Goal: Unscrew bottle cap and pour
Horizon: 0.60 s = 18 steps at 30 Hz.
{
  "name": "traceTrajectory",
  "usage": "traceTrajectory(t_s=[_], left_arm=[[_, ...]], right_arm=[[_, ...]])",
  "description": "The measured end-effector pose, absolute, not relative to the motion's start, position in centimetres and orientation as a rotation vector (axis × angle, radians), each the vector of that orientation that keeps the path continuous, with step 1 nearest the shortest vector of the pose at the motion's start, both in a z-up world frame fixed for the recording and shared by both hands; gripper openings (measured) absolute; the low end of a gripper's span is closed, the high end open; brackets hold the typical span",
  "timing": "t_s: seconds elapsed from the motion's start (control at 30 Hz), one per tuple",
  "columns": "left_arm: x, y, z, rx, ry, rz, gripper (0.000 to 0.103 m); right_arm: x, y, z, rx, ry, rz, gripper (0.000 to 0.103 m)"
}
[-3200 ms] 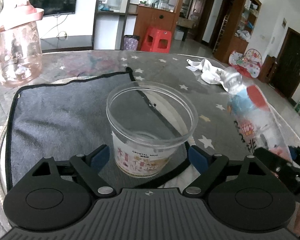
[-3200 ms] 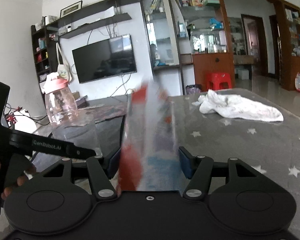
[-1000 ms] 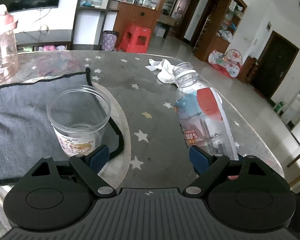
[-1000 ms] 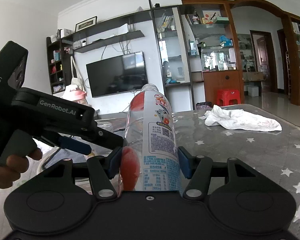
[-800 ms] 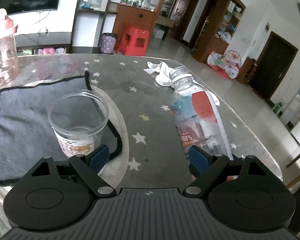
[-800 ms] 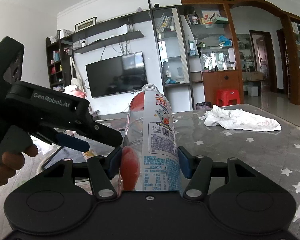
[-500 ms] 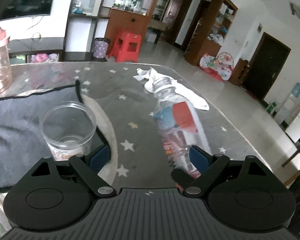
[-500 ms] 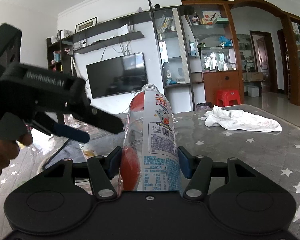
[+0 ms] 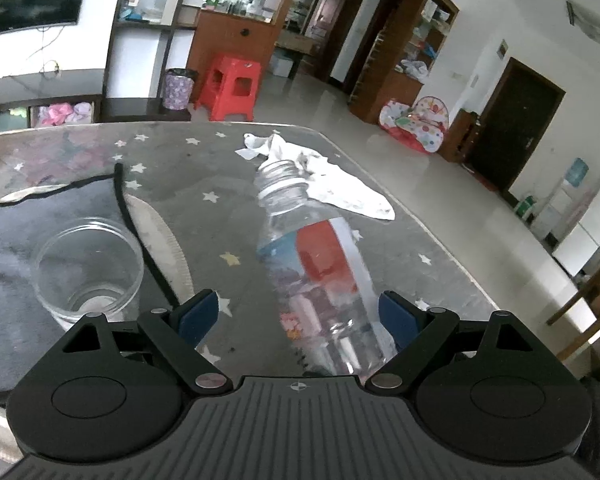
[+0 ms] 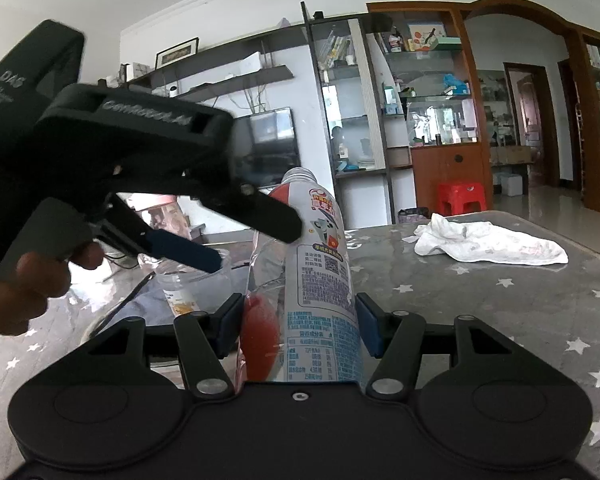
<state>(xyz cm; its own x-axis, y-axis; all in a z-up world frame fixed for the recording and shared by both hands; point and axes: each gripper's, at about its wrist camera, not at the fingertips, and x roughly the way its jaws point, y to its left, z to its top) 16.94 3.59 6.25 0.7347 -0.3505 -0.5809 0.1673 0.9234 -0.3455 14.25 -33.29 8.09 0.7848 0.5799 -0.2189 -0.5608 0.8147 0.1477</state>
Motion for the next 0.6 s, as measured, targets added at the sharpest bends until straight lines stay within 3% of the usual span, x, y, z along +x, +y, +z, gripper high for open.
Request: traceTrajectory(t_s=[0.47, 0.6], left_arm=[[18.5, 2.5, 6.2, -0.252, 0.657, -0.318, 0.088], [18.3, 2.2, 6.4, -0.212, 0.649, -0.307, 0.084]], right_arm=[[13.7, -33.0, 8.3, 0.05, 0.242, 0.631, 0.062], [13.6, -32.9, 8.4, 0.043, 0.24, 0.632, 0.062]])
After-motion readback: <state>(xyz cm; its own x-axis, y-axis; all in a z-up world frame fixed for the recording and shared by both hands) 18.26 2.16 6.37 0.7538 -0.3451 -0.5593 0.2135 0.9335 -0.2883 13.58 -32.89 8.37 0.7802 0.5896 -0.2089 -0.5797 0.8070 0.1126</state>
